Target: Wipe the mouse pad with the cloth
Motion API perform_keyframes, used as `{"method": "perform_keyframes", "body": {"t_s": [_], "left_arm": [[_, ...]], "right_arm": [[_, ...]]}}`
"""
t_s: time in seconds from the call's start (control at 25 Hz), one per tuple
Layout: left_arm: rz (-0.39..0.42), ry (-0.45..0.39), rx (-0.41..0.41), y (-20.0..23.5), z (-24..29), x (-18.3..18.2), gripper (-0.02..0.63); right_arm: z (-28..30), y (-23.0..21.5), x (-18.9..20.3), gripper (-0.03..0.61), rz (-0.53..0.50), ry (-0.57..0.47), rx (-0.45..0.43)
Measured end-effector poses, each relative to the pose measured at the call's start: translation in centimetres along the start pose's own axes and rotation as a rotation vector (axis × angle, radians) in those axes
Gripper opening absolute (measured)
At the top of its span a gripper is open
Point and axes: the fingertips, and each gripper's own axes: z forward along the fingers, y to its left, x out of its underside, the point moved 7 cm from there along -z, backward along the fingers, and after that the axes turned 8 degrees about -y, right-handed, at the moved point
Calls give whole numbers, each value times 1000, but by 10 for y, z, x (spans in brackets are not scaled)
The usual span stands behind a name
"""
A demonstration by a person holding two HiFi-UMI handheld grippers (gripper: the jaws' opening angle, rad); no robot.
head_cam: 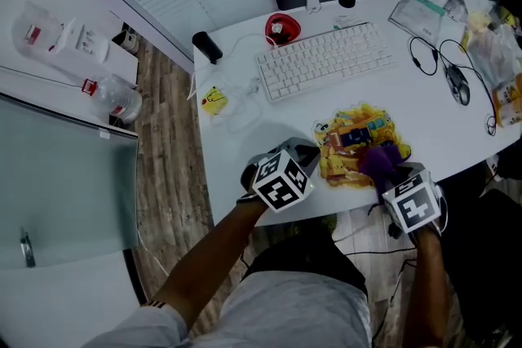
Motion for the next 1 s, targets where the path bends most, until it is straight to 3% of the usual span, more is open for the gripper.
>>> {"method": "perform_keyframes", "body": {"t_s": [0.32, 0.52, 0.64, 0.8, 1.0], "left_arm": [[9, 13, -8, 0, 2, 1, 15], [8, -9, -32, -4, -2, -5, 15], [-28, -107, -44, -9, -14, -20, 17], [-82, -311, -46, -14, -46, -56, 15], [-90, -517, -63, -23, -88, -94, 17]], "right_arm": [[-8, -37, 31, 66, 126, -11, 45], [-27, -32, 24, 66, 184, -113, 46], [-46, -25, 14, 66, 221, -224, 39], [-74, -11, -3, 66, 256, -400, 32], [-112, 8, -28, 66, 244, -594, 40]]}}
